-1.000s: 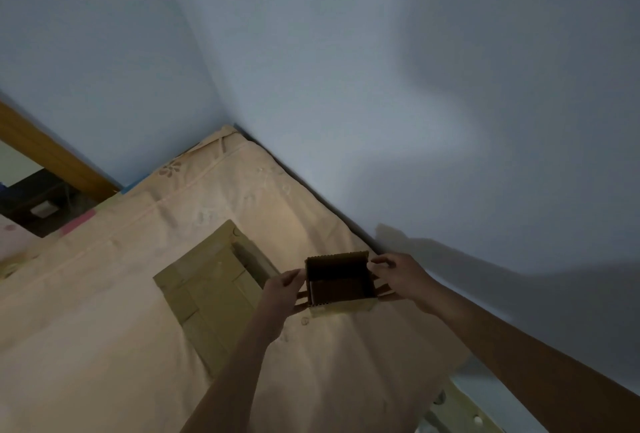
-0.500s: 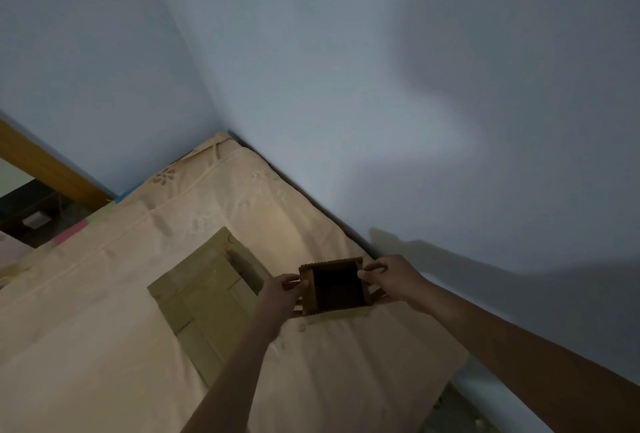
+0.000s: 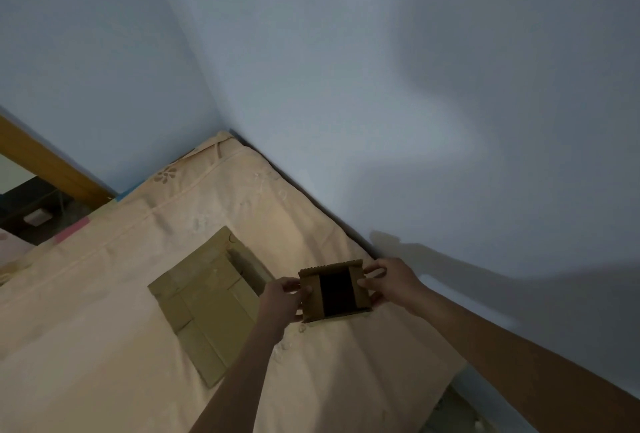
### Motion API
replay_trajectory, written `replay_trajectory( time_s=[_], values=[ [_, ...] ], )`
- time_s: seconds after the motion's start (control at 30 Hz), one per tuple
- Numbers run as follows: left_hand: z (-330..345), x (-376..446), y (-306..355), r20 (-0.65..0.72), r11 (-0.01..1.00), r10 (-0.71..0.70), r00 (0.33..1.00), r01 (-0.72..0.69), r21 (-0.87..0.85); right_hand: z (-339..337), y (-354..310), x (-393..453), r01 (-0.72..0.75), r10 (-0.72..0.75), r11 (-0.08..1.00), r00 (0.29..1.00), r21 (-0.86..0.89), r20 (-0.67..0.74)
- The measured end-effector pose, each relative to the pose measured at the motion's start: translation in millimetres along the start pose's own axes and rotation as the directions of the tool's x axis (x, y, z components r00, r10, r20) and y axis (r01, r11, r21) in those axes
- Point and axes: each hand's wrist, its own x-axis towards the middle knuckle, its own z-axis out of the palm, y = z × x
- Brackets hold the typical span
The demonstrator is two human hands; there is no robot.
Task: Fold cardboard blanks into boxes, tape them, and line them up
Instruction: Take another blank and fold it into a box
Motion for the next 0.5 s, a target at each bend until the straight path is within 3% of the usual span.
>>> replay_trajectory(
  time_s=[0.23,0.5],
  values=[
    [10,-4,-3,-0.111,0.998,0.030,0.993,-0.024,0.052,7,-2,3,-0.018,0.010,0.996,0.996,-0.089,-0.085],
    [14,-5,-3,-0.144,0.998,0.027,0.989,-0.018,0.067,14,0,6,-0.017,-0.005,0.984,0.992,-0.175,-0.128]
  ],
)
